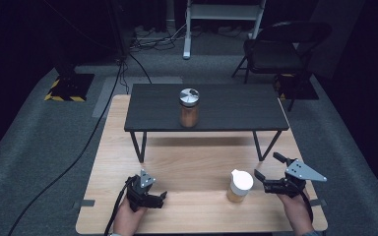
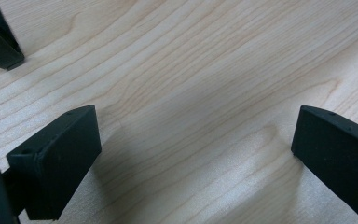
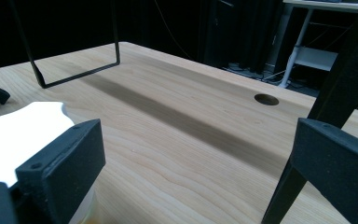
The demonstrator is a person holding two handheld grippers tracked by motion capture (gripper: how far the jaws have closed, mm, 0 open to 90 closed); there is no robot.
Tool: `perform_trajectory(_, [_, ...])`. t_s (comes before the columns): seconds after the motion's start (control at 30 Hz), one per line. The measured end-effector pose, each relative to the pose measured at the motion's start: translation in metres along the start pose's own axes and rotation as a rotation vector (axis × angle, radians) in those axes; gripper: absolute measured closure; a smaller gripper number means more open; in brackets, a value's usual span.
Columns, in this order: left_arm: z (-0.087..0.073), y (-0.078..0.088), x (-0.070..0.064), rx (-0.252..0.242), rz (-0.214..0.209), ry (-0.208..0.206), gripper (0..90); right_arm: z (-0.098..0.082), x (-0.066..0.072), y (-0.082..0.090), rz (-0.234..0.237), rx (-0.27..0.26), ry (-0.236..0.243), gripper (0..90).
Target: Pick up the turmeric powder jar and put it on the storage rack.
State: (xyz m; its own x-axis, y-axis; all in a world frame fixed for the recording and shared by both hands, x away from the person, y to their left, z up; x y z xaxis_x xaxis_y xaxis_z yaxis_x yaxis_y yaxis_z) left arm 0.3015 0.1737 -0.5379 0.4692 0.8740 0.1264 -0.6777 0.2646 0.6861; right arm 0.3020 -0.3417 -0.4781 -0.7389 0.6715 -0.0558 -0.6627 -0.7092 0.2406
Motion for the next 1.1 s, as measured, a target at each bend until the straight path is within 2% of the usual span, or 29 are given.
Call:
perform_trajectory(0.5, [0.0,0.0,0.0,0.003,0.0,-0.002,0.9,0.004,0.004,0.003,0.028,-0.021,0.001,2.2])
perform_trajectory(0.7, [0.001,0.0,0.0,0.003,0.0,-0.001,0.7,0.008,0.012,0.003,0.063,-0.04,0.013,2.2])
perform_trajectory(0.77, [0.001,-0.001,0.0,0.004,0.001,-0.002,0.6,0.01,0.018,0.001,0.09,-0.049,0.008,2.2])
perform_trajectory(1.0, [0.001,-0.001,0.0,0.003,0.0,-0.002,0.5,0.016,0.036,-0.006,0.154,-0.043,0.033,2.2])
perform_trajectory(1.1, [0.001,-0.001,0.0,0.003,0.0,-0.002,0.6,0.016,0.039,-0.009,0.171,-0.04,0.038,2.2])
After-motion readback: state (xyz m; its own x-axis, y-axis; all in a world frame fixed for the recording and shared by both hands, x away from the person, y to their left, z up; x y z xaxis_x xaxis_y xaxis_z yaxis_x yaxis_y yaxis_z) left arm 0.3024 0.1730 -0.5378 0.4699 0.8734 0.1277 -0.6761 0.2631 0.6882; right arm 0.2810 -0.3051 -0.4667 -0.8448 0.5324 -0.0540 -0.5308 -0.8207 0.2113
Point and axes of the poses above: each handheld gripper's, and its own axes: y roughly backward along the jaws, z roughly out of its top, x roughly to its left, the point moved 10 cm from there along -y, roughly forward along the jaws, and after that the axes turned 9 degrees about z, right-handed, at the moved point
